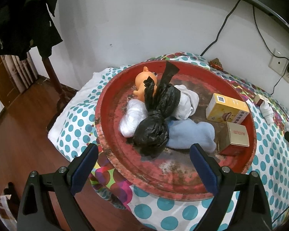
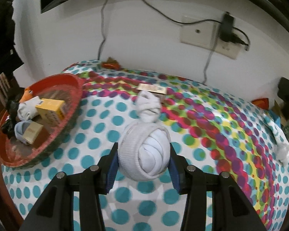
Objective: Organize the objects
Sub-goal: 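Carry the white rolled sock with the right gripper over the red tray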
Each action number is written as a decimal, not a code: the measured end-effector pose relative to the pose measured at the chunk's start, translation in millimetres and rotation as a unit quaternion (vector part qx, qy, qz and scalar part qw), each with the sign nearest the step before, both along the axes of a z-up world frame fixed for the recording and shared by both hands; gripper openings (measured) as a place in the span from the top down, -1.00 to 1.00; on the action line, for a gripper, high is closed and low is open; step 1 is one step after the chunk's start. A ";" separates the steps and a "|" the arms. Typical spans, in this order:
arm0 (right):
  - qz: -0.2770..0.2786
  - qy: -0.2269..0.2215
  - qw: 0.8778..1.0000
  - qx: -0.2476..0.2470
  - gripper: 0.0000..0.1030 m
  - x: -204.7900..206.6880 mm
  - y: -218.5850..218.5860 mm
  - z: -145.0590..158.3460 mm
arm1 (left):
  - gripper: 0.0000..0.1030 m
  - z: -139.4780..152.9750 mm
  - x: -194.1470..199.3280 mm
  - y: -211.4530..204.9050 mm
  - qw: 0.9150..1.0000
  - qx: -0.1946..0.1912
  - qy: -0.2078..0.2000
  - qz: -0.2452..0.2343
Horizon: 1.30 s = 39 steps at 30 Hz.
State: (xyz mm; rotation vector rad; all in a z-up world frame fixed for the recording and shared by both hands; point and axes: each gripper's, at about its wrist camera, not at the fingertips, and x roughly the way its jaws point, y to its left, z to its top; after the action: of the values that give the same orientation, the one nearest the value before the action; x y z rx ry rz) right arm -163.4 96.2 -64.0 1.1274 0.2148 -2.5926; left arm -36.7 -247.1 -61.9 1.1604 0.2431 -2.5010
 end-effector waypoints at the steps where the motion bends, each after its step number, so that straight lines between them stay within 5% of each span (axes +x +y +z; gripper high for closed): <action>1: 0.006 -0.001 1.000 -0.005 0.09 0.8 -6.7 1.4 | -0.84 -0.3 -0.1 -0.2 1.000 0.001 -0.001 0.001; 39: 0.168 0.008 0.986 0.000 0.09 30.6 -189.2 27.0 | -0.84 8.9 8.5 -32.5 0.998 0.040 0.020 0.035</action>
State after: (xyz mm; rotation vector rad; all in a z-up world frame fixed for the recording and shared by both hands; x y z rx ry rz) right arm -132.8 -93.0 -37.0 0.9745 0.3736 -2.3038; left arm -28.2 -279.6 -53.0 1.1134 0.3925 -2.4751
